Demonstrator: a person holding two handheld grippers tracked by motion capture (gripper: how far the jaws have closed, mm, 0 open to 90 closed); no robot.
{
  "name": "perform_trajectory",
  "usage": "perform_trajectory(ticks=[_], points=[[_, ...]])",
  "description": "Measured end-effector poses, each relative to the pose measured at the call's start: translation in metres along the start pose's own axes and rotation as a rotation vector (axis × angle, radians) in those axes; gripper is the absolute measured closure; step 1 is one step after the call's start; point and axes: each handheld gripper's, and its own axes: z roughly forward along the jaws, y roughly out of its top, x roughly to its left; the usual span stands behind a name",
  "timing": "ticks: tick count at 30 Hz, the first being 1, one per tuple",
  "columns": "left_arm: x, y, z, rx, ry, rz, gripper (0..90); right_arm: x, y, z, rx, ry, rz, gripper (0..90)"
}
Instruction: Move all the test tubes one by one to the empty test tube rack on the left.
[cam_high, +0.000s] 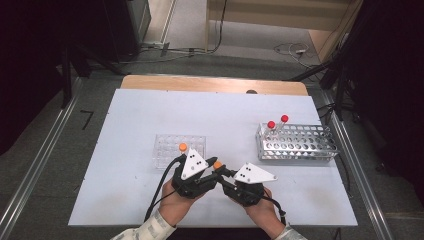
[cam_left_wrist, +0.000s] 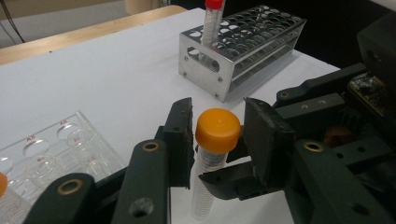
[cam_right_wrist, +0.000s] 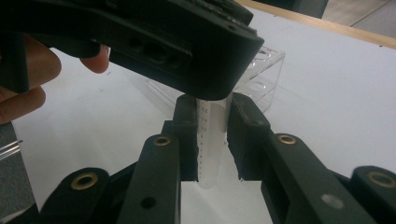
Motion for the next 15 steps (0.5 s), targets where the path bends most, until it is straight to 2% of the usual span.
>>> perform_trajectory(ticks=[2,7,9,12,15], points=[[0.000,0.000,0.000,-0.002,0.007,0.004,68.6,0.000,0.000,0.000,-0.001,0.001,-0.001,71.3],[0.000,0.000,-0.002,-0.006,0.013,0.006,69.5,0.001,0.001,-0.001,-0.006,0.003,-0.005,70.5],[0.000,0.001,-0.002,-0.013,0.015,0.002,69.5,0.000,0.001,-0.001,-0.008,0.011,-0.007,62.0],[0.003,0.002,-0.006,-0.020,0.019,-0.006,69.6,0.000,0.003,-0.001,0.003,0.029,-0.007,44.5],[0.007,0.004,-0.011,-0.035,0.035,-0.013,69.6,-0.003,0.003,-0.002,0.011,0.039,-0.003,32.4]])
